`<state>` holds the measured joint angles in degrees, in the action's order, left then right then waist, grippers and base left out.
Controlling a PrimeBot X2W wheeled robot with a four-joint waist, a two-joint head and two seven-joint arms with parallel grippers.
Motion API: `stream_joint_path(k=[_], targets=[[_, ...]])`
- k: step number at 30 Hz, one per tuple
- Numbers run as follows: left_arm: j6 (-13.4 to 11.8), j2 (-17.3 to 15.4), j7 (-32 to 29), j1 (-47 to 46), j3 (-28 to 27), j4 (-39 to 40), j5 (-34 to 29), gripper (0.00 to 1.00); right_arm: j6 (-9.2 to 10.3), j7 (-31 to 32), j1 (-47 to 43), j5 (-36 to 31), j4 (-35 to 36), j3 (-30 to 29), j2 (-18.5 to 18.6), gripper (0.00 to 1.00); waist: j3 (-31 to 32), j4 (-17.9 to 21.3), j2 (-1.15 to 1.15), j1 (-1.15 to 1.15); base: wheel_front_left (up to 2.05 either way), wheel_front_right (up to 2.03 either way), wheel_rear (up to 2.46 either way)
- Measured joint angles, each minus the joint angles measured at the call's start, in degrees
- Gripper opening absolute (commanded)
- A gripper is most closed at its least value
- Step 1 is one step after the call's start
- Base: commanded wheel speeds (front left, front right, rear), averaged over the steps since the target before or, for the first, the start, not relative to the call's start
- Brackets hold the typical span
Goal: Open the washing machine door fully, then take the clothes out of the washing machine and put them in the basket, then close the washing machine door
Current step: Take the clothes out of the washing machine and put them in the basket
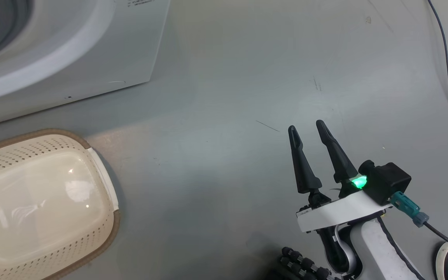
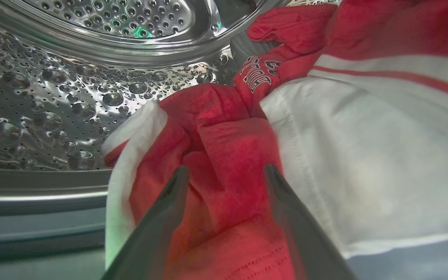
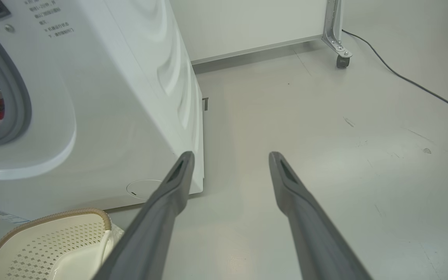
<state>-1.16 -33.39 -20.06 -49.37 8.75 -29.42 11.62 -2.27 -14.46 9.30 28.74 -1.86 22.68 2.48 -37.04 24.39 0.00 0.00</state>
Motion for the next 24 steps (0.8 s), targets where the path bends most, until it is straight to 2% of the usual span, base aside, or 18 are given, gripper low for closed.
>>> stream_joint_path(k=[4,18,19,20,21,24], targets=[[-1.0,-0.1,-0.6,-1.0,0.5,-1.7,-1.2,1.0,0.43,0.0,0.2,0.3,0.1,0.6,0.0,1.0,-0.2,0.5,0.0,0.0,0.0,0.0,0.0],[-2.1,-0.5,-2.1,-4.3,-0.3,-7.1,-2.0,1.0,1.37,0.0,0.8,0.5,0.3,1.5,0.0,1.0,-0.6,1.5,0.0,0.0,0.0,0.0,0.0],[-2.1,-0.5,-2.1,-4.5,-0.4,-7.3,-2.0,0.9,1.4,0.0,0.8,0.5,0.4,1.5,0.0,1.0,-0.7,1.5,0.0,0.0,0.0,0.0,0.0],[-2.1,-0.5,-2.1,-4.7,-0.3,-7.4,-2.0,0.36,1.41,0.0,0.8,0.5,0.4,1.5,0.0,1.0,-0.7,1.5,0.0,0.0,0.0,0.0,0.0],[-2.1,-0.4,-2.1,-4.8,-0.3,-7.7,-2.0,0.0,1.42,0.0,0.9,0.5,0.4,1.5,0.0,1.0,-0.7,1.5,0.0,0.0,0.0,0.0,0.0],[-2.1,0.3,-2.1,-5.1,-0.1,-8.2,-2.0,0.0,1.58,0.0,1.0,0.5,0.4,1.5,0.0,1.0,-0.7,1.4,0.0,0.0,0.0,0.0,0.0]])
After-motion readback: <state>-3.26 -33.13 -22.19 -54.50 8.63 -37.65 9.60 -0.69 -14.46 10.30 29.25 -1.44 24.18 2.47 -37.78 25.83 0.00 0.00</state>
